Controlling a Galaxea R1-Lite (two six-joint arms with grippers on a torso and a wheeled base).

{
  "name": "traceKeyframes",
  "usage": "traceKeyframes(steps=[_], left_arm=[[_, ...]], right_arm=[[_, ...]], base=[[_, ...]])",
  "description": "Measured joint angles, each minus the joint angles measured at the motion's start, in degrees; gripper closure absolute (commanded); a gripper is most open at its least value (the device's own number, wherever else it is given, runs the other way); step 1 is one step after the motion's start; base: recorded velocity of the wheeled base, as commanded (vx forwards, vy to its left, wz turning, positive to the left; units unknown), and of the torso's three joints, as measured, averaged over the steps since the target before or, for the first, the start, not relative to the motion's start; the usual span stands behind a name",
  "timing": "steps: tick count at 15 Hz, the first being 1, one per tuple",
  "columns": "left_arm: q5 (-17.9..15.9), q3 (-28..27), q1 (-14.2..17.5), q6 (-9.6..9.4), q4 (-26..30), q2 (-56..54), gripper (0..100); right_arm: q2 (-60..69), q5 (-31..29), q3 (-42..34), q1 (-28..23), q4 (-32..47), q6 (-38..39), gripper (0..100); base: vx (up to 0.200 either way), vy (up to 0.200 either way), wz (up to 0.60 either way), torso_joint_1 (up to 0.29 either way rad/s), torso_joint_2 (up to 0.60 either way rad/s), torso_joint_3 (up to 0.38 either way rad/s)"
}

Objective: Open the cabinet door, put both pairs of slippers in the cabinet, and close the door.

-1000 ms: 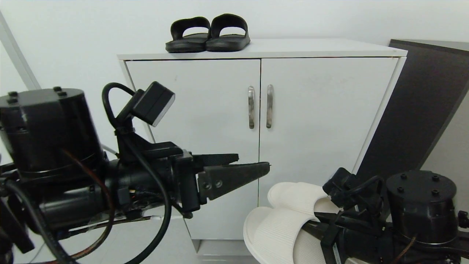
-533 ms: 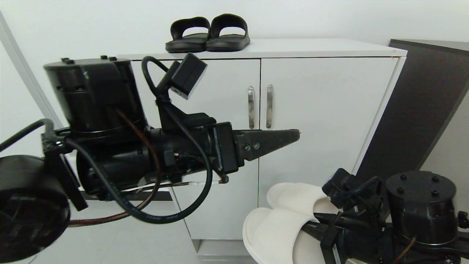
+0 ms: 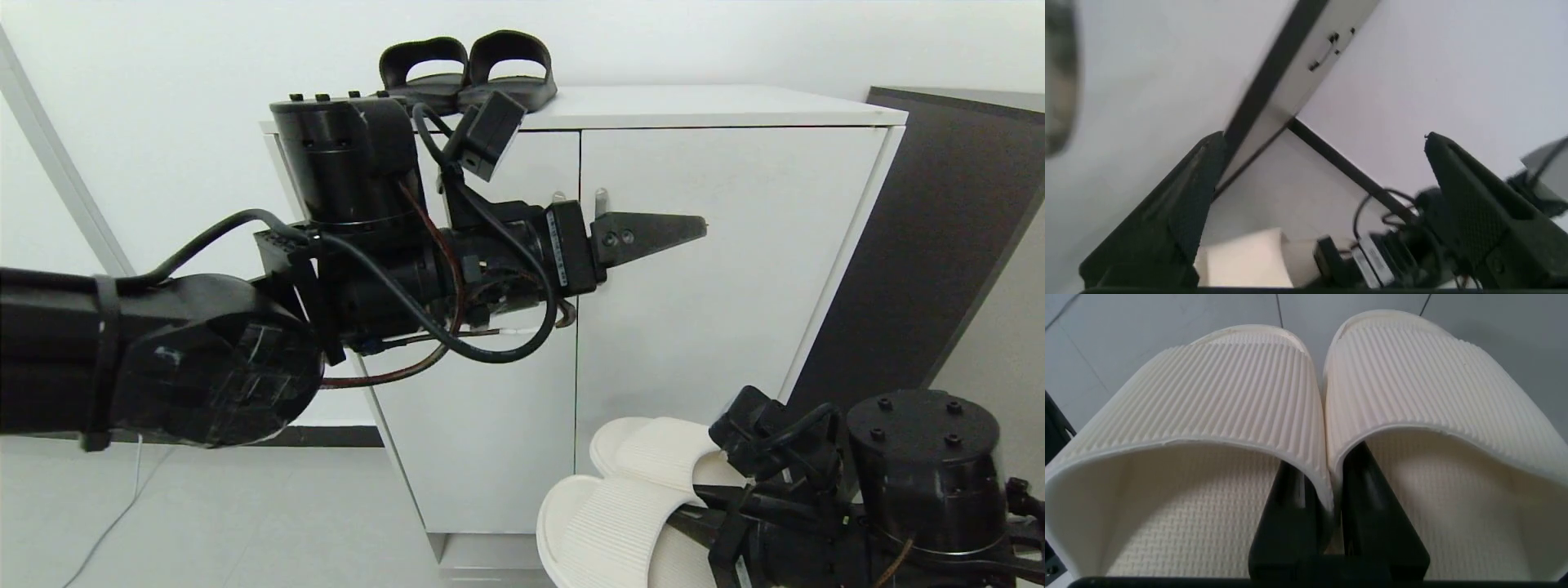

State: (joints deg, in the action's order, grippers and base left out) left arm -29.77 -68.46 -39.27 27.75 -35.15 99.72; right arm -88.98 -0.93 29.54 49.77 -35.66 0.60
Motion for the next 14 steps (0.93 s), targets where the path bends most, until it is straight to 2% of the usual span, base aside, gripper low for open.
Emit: traceKeyframes(steps=[2, 4, 6, 7, 11, 14], left_arm=[[1.0, -2.3, 0.9, -0.13, -0.1, 1.9, 0], [4.7, -4.4, 1.6, -0.57, 0.0, 3.8, 0], [7.6, -5.5, 1.9, -2.84, 0.1, 5.2, 0], [8.3, -5.7, 2.2, -3.74, 0.5, 5.6, 0], [10.1, -7.2, 4.2, -4.07, 2.7, 6.3, 0], [12.0, -8.7, 5.3, -5.34, 3.4, 7.2, 0]], right_arm=[[-0.2, 0.0, 0.0, 0.1, 0.0, 0.0, 100], [-0.2, 0.0, 0.0, 0.3, -0.1, -0.1, 100], [-0.2, 0.0, 0.0, 0.4, -0.3, -0.1, 100], [-0.2, 0.0, 0.0, 0.5, -0.3, -0.1, 100], [-0.2, 0.0, -0.1, 0.6, -0.3, -0.1, 100], [-0.3, 0.0, 0.0, 0.6, -0.3, -0.1, 100]], base=[[0.0, 0.0, 0.0, 0.0, 0.0, 0.0], [0.0, 0.0, 0.0, 0.0, 0.0, 0.0], [0.0, 0.0, 0.0, 0.0, 0.0, 0.0], [0.0, 0.0, 0.0, 0.0, 0.0, 0.0], [0.0, 0.0, 0.0, 0.0, 0.0, 0.0], [0.0, 0.0, 0.0, 0.0, 0.0, 0.0]])
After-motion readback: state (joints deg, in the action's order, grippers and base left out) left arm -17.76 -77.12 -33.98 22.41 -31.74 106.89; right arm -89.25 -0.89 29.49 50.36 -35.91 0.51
